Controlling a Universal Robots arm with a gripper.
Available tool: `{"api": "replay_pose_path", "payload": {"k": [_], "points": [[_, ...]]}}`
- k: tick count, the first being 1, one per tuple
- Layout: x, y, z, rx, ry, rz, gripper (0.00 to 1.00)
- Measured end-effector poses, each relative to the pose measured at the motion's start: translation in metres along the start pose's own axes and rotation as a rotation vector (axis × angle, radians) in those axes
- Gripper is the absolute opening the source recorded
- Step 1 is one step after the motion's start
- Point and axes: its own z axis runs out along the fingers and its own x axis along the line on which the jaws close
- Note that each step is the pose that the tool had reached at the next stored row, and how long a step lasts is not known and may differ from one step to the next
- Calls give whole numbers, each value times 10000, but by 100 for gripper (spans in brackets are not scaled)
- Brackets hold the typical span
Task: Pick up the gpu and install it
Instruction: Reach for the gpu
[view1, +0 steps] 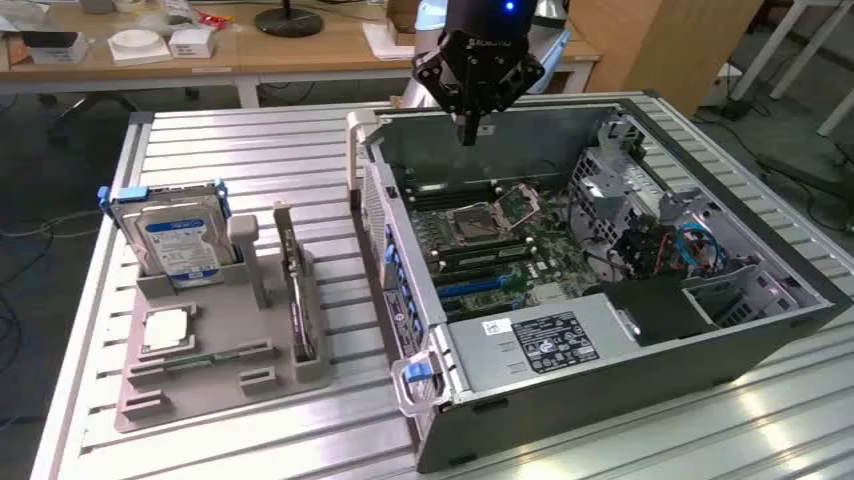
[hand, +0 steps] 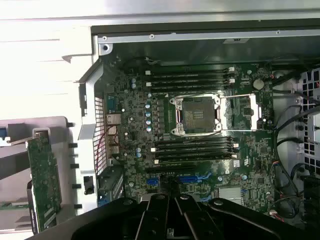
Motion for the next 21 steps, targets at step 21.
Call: {"api": "replay_pose_path", "payload": {"k": [21], "points": [[92, -7, -2, 0, 0, 0, 10]]}}
